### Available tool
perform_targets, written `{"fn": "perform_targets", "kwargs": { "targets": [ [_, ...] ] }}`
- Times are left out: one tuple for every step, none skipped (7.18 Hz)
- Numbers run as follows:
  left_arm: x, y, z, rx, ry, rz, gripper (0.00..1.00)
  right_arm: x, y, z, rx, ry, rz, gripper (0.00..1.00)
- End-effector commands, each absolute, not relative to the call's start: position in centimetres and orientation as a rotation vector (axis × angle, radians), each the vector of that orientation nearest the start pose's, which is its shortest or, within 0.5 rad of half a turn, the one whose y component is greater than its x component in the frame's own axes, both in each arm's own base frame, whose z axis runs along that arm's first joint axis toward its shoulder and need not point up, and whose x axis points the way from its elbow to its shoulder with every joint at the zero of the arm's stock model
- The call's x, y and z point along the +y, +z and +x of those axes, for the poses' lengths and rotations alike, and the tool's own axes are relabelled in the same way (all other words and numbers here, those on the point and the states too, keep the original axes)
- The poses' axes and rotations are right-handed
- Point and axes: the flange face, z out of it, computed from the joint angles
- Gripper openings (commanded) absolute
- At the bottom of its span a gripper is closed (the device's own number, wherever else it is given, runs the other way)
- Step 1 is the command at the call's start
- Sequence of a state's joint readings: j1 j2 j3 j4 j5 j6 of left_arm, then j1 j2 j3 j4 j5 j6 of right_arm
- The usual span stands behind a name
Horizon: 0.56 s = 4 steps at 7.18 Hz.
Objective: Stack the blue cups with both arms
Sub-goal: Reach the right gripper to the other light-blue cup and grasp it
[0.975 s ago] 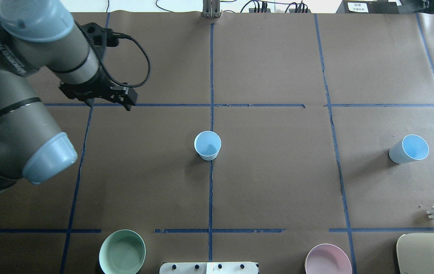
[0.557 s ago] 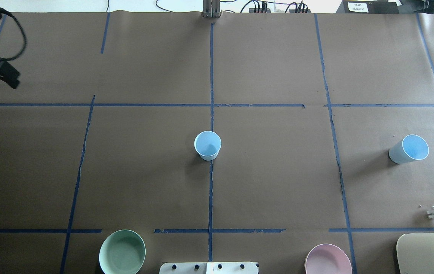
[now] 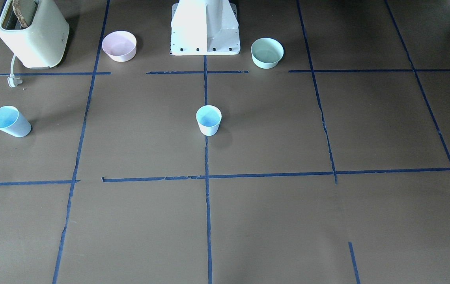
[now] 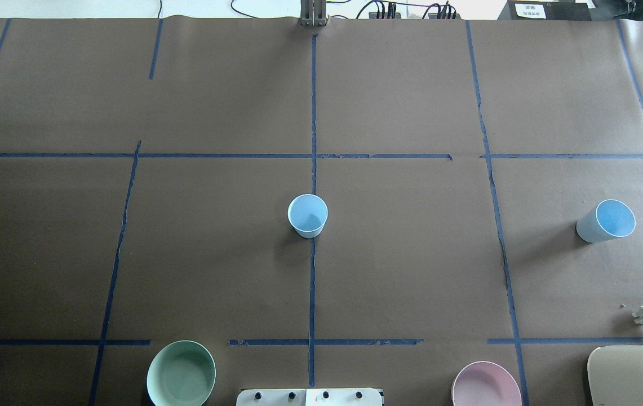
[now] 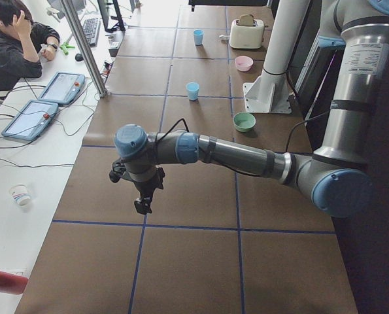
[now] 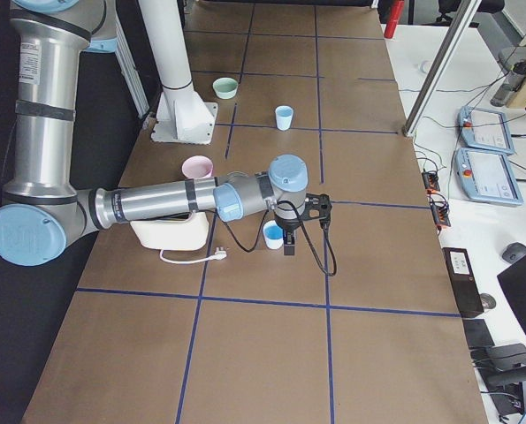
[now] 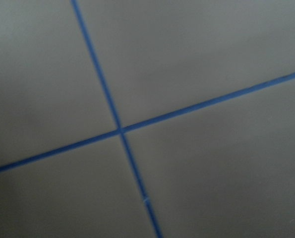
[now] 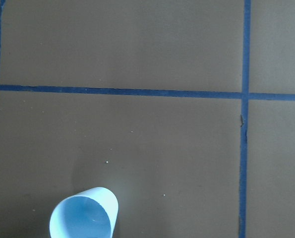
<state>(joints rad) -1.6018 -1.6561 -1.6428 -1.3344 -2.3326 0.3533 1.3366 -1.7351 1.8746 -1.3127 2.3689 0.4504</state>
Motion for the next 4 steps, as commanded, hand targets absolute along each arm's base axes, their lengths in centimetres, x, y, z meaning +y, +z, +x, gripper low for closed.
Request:
{"fn": "perform_targets", "kwargs": {
  "targets": [
    [-47.9, 64.1, -10.0, 0.773, 0.245, 0.080, 1.00, -41.4, 56.1, -8.9, -0.871, 0.045, 0.109, 1.00],
    [-47.6, 64.3, -10.0, 0.774, 0.242, 0.077, 1.00, -41.2, 56.6, -11.3, -0.833, 0.029, 0.096, 0.99],
    [-47.6, 64.3, -10.0, 0.775, 0.244, 0.079, 1.00, -41.0, 57.2, -12.7, -0.801, 0.003, 0.106, 0.99],
    [-47.5, 64.3, -10.0, 0.775, 0.244, 0.079, 1.00, -40.9, 58.3, -13.2, -0.802, -0.012, 0.110, 0.99]
  ]
}}
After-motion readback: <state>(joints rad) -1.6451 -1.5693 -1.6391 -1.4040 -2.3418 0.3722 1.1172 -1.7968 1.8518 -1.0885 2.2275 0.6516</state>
